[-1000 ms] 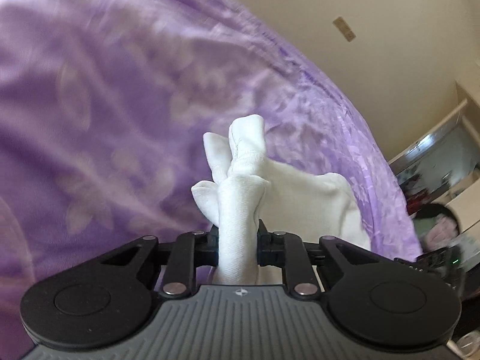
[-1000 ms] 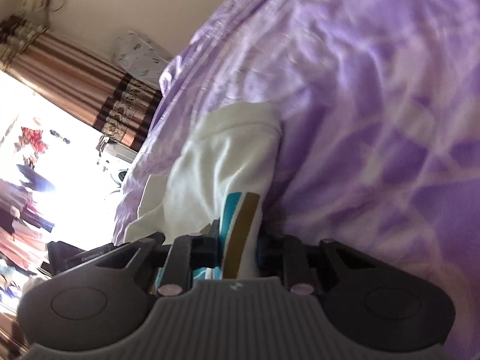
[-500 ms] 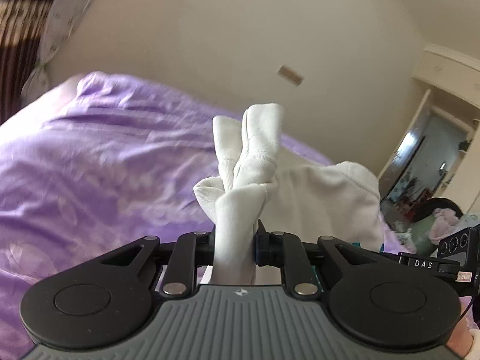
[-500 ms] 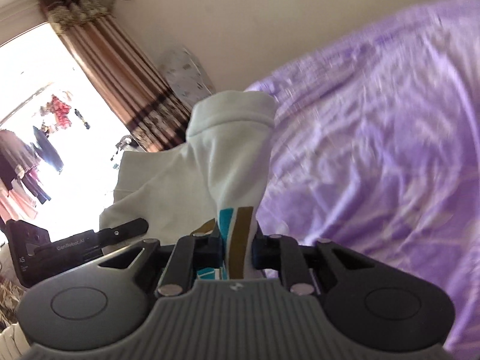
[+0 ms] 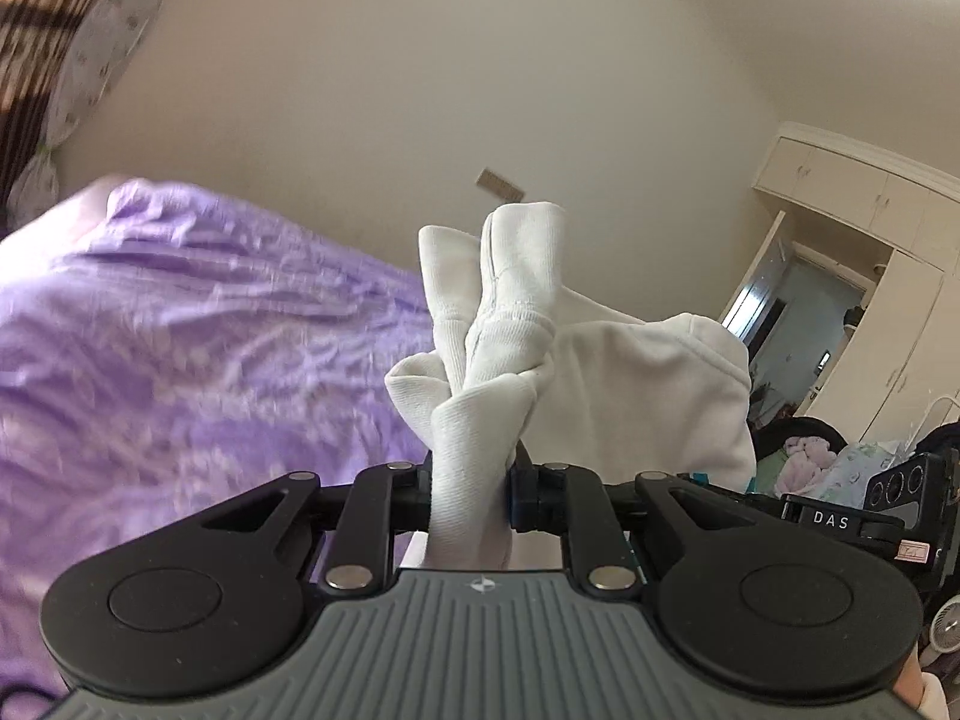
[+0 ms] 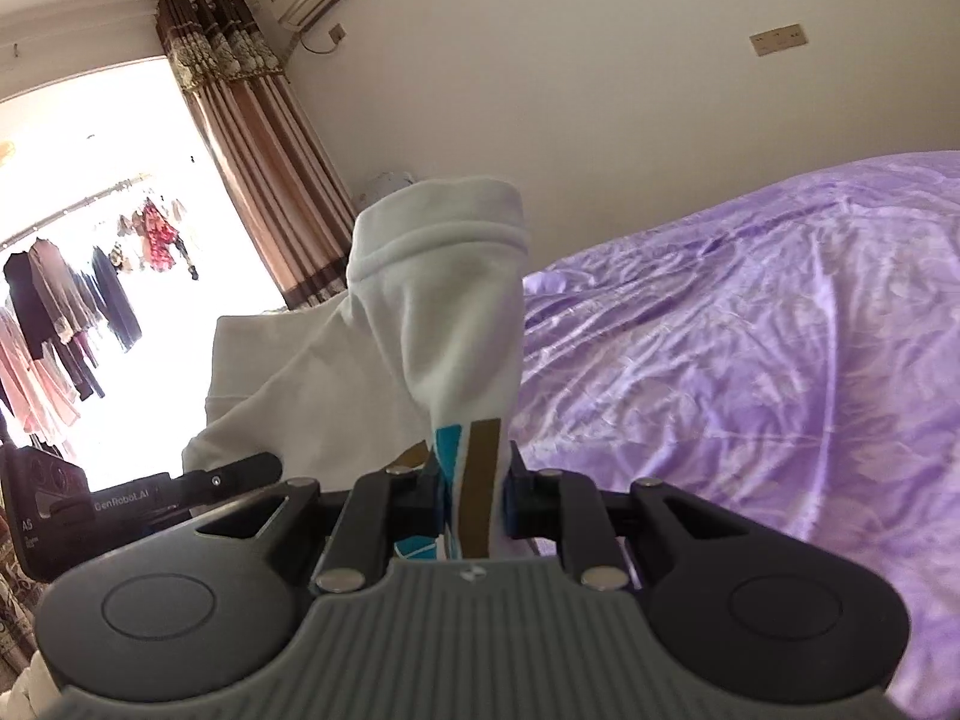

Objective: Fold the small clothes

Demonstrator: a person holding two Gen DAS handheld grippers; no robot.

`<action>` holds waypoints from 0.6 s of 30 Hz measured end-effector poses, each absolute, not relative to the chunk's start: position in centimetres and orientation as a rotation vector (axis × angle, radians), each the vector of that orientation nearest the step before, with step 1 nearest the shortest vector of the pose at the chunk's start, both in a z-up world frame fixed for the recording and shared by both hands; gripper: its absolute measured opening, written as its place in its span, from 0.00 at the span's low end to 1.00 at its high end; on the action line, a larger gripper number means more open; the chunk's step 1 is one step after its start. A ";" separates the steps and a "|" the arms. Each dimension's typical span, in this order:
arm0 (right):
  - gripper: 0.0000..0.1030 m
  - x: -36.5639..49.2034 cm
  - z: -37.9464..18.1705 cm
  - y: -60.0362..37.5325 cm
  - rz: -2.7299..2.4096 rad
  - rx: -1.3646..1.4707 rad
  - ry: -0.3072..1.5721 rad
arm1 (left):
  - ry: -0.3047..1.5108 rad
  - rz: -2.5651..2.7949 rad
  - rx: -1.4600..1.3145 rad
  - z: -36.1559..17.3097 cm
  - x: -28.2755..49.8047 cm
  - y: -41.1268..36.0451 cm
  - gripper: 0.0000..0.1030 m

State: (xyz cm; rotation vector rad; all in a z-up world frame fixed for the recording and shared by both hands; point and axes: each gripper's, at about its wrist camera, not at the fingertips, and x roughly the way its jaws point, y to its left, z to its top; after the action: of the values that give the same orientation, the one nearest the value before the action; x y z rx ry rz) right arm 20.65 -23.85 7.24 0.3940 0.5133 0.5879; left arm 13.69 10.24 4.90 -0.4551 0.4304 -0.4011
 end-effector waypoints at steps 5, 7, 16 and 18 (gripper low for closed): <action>0.12 20.2 3.8 -25.2 0.570 0.445 0.615 | 0.542 -0.357 -0.492 1.1 15.5 10.8 0.19; 0.12 21.0 1.9 -24.8 0.571 0.455 0.648 | 0.586 -0.331 -0.488 0.0 16.1 11.5 0.19; 0.12 28.3 -4.4 -21.9 0.590 0.455 0.783 | 0.745 -0.299 -0.470 -5.6 22.5 13.8 0.19; 0.12 30.2 -5.9 -21.7 0.575 0.446 0.822 | 0.798 -0.304 -0.459 -7.4 24.5 13.7 0.19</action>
State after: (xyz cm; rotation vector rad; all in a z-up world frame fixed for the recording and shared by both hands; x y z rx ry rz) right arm 30.24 -21.66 -5.91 0.4463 0.8220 0.5754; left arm 24.50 13.66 -7.39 -0.4591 0.7982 -0.3039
